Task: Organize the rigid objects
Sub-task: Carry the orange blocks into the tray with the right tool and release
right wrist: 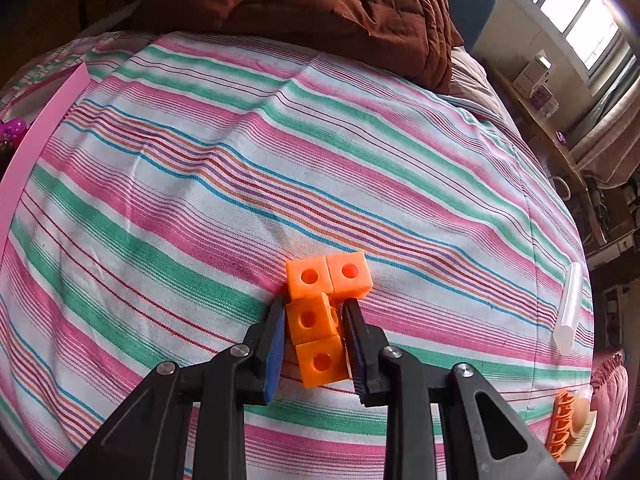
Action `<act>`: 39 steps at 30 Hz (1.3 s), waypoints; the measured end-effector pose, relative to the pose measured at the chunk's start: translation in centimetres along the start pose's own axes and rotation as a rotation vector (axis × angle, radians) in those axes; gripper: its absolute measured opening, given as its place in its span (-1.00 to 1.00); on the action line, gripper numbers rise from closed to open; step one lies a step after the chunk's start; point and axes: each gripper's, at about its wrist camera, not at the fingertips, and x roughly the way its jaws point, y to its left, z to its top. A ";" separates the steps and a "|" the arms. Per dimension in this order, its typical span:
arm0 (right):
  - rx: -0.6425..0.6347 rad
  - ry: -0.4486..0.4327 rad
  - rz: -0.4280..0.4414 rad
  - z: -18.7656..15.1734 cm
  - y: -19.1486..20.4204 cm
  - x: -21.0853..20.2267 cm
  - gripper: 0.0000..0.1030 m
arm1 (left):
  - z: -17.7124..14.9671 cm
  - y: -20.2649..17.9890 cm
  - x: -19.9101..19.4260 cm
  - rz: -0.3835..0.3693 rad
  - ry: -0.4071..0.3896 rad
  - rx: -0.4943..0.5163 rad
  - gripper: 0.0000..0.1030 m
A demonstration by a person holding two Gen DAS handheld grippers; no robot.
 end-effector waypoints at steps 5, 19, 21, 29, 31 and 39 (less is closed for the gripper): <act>0.036 0.033 0.031 -0.5 0.4 -0.7 -0.47 | -0.1 0.8 -0.2 0.010 -0.005 -0.019 -0.33; 0.078 -0.098 0.349 -0.2 5.5 -6.3 -0.47 | -1.0 3.8 -0.9 0.055 -0.014 -0.075 -0.33; 0.028 -0.139 0.406 0.4 7.8 -8.1 -0.47 | -1.1 4.1 -0.9 0.060 -0.011 -0.082 -0.33; -0.163 -0.206 0.554 2.1 17.2 -12.0 -0.47 | -1.3 4.6 -1.0 0.067 -0.011 -0.089 -0.33; -0.189 -0.200 0.576 2.4 19.0 -11.9 -0.47 | -1.4 4.8 -0.9 0.070 -0.011 -0.091 -0.33; -0.235 -0.106 0.596 4.2 23.5 -9.1 -0.43 | -1.5 5.5 -0.5 0.071 0.000 -0.108 -0.33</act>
